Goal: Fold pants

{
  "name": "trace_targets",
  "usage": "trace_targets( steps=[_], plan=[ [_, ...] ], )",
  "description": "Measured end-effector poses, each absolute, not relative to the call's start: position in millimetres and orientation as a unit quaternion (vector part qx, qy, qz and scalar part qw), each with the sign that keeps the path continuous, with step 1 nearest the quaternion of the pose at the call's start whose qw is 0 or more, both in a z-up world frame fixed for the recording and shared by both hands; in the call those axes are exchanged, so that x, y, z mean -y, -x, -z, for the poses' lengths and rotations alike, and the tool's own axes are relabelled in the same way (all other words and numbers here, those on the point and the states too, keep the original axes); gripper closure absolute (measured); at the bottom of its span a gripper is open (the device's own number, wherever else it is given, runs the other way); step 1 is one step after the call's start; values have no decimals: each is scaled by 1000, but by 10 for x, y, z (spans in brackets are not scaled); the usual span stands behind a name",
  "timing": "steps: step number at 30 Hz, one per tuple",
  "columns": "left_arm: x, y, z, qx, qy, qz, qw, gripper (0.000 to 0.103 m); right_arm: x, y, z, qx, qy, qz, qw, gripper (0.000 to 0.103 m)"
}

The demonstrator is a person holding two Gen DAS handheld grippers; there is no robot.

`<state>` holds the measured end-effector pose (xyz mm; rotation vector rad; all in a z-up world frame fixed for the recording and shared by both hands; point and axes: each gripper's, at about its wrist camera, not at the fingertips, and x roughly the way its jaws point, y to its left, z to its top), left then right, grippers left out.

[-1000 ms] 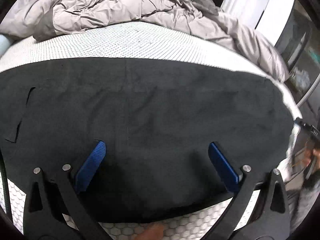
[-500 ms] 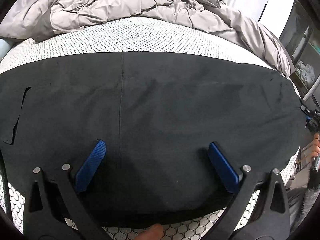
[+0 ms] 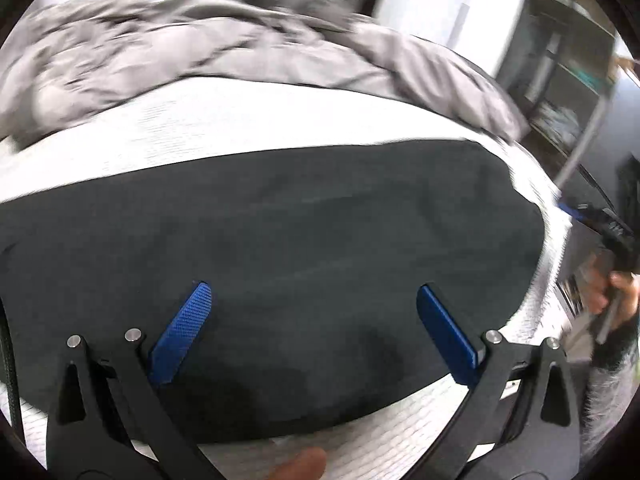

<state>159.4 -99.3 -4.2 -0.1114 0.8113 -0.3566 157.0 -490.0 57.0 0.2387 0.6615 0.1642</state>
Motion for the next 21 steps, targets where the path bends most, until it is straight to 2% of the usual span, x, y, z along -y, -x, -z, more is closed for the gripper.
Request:
trace_targets(
  steps=[3, 7, 11, 14, 17, 18, 21],
  plan=[
    [1405, -1702, 171, -407, 23, 199, 891, 1, 4191, -1905, -379, -371, -36, -141, 917, 22],
    [1693, -1722, 422, -439, -23, 203, 875, 1, 3491, -2135, 66, -435, 14, -198, 878, 22],
    [1704, -1550, 482, -436, -42, 205, 875, 1, 3281, -2107, 437, -424, 133, -221, 868, 21],
    [1635, -1499, 501, -435, -40, 206, 876, 1, 3540, -2065, 388, -417, 164, -196, 872, 21],
    [1582, -1467, 529, -433, -36, 209, 876, 1, 4262, -2065, 301, -424, 132, -89, 892, 22],
    [1564, -1462, 532, -432, -36, 209, 877, 1, 4536, -2078, 307, -435, 92, -67, 893, 20],
    [1520, -1460, 507, -434, -30, 208, 876, 1, 4735, -2094, 279, -426, 69, -23, 902, 20]
  ],
)
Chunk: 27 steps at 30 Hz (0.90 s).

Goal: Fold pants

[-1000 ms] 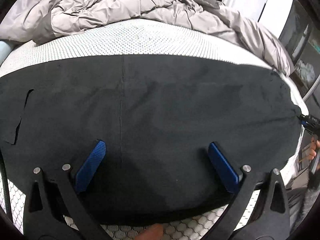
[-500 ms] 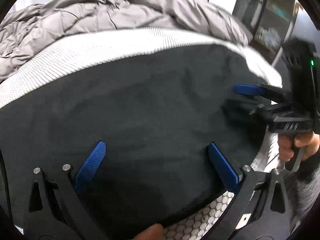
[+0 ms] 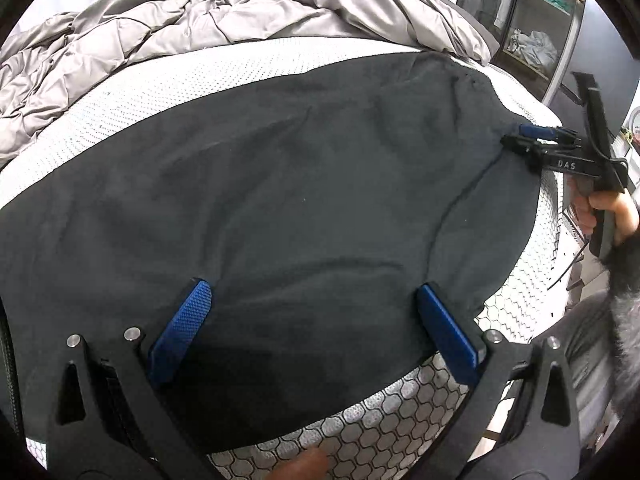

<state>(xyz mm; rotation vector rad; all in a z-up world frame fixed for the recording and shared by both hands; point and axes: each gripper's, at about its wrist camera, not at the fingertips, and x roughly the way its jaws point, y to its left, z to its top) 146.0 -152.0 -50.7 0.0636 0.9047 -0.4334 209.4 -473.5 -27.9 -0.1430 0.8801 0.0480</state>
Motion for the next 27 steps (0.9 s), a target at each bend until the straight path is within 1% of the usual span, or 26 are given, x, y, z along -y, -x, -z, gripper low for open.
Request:
trace_targets(
  steps=[2, 4, 7, 9, 11, 13, 16, 18, 19, 20, 22, 24, 27],
  plan=[
    [1469, -1449, 414, -438, -12, 211, 874, 1, 4664, -2027, 150, -403, 66, -24, 912, 20],
    [1414, -1460, 284, -430, 11, 229, 873, 1, 4392, -2022, 27, -389, 57, -76, 916, 19],
    [1375, -1586, 158, -414, 24, 219, 883, 1, 3884, -2100, 59, -406, 60, -149, 900, 18],
    [1382, -1726, 234, -426, 18, 197, 883, 1, 3579, -2199, 161, -426, 72, -182, 883, 18],
    [1353, -1900, 430, -464, 12, 169, 870, 1, 3265, -2297, 296, -441, 107, -201, 868, 18],
    [1305, -1927, 507, -469, 17, 168, 867, 1, 3164, -2365, 345, -441, 136, -197, 865, 18],
    [1240, -1842, 491, -462, 1, 171, 870, 1, 3435, -2461, 304, -441, 147, -152, 872, 18],
    [1186, -1799, 501, -459, 5, 172, 872, 1, 3826, -2432, 302, -435, 183, -42, 881, 18],
    [1170, -1780, 511, -458, 6, 172, 872, 1, 4034, -2447, 316, -434, 192, 5, 880, 16],
    [1164, -1762, 514, -458, 5, 173, 872, 1, 4259, -2468, 338, -442, 182, 39, 878, 13],
    [1154, -1731, 517, -458, 4, 172, 872, 1, 4594, -2467, 313, -453, 114, 42, 883, 12],
    [1160, -1744, 497, -458, 2, 168, 873, 1, 4704, -2460, 257, -450, 73, 44, 889, 12],
    [1161, -1757, 362, -456, 11, 166, 875, 1, 4556, -2390, 61, -425, 87, 43, 900, 14]
  ],
)
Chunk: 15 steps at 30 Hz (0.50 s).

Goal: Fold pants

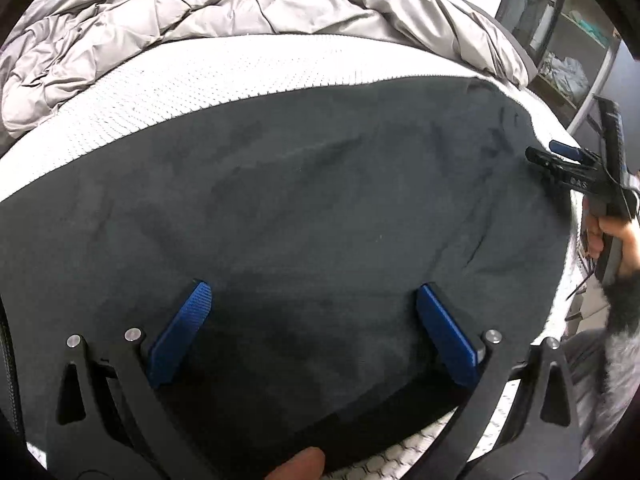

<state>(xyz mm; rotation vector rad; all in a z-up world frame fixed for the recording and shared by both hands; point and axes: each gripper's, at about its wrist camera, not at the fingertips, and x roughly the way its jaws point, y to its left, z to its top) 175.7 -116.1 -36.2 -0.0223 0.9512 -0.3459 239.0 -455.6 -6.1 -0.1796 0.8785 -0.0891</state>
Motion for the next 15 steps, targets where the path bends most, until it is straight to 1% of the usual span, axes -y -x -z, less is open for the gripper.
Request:
trace_targets(
  steps=[3, 5, 8, 11, 13, 15],
  plan=[
    [1163, -1787, 165, -433, 23, 175, 884, 1, 4242, -2235, -152, -396, 83, -13, 914, 14],
    [1261, -1947, 94, -436, 17, 178, 882, 1, 3968, -2283, -209, -398, 75, -78, 911, 14],
    [1464, -2253, 128, -451, 0, 197, 871, 1, 3441, -2522, -78, -434, 81, -157, 883, 14],
    [1539, -2524, 374, -489, -23, 193, 850, 1, 3125, -2790, 155, -462, 126, -174, 860, 14],
    [1500, -2542, 477, -492, -32, 189, 849, 1, 3060, -2852, 296, -470, 163, -159, 853, 14],
    [1433, -2507, 450, -486, -38, 194, 851, 1, 3226, -2840, 318, -475, 167, -149, 851, 14]
  ],
)
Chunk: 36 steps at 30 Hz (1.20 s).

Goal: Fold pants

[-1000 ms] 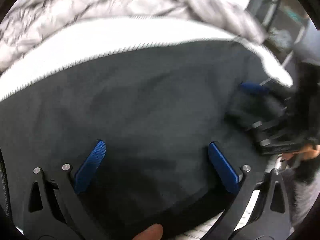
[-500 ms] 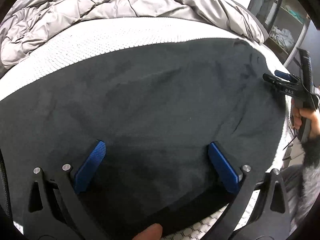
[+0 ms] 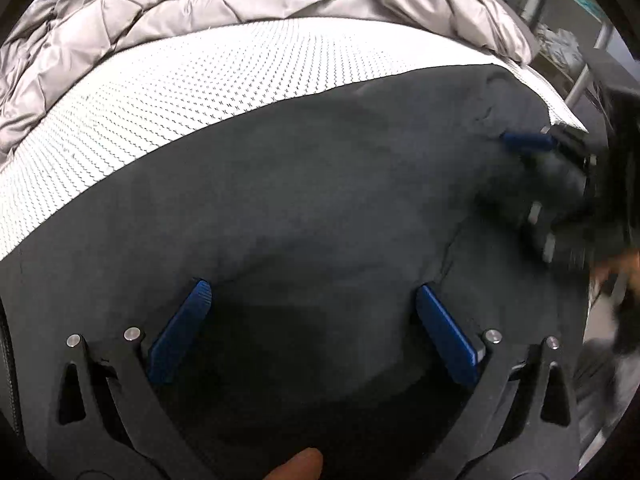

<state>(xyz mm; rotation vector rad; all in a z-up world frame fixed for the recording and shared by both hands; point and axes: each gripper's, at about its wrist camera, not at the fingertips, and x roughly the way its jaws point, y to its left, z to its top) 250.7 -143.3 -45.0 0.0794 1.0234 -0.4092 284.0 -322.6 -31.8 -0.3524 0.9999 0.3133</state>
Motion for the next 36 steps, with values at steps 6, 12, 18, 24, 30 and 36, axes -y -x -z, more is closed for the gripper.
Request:
trace_targets(
  steps=[6, 12, 18, 24, 30, 36],
  plan=[
    [1104, -2512, 446, -490, -7, 178, 853, 1, 4458, -2930, 280, -477, 114, 52, 870, 8],
    [1103, -2509, 254, -484, 3, 162, 860, 1, 4423, -2754, 21, -442, 108, 44, 890, 8],
    [1161, -2949, 87, -458, 59, 181, 868, 1, 3725, -2936, -142, -426, 71, -68, 899, 8],
    [1143, -3063, 447, -483, 22, 162, 860, 1, 3069, -3199, 396, -479, 144, -159, 851, 9],
    [1062, -3036, 423, -484, 30, 156, 860, 1, 4198, -3442, 342, -477, 112, 12, 872, 7],
    [1151, -3028, 310, -488, 25, 143, 860, 1, 4477, -3407, 185, -454, 66, 52, 887, 7]
  ],
)
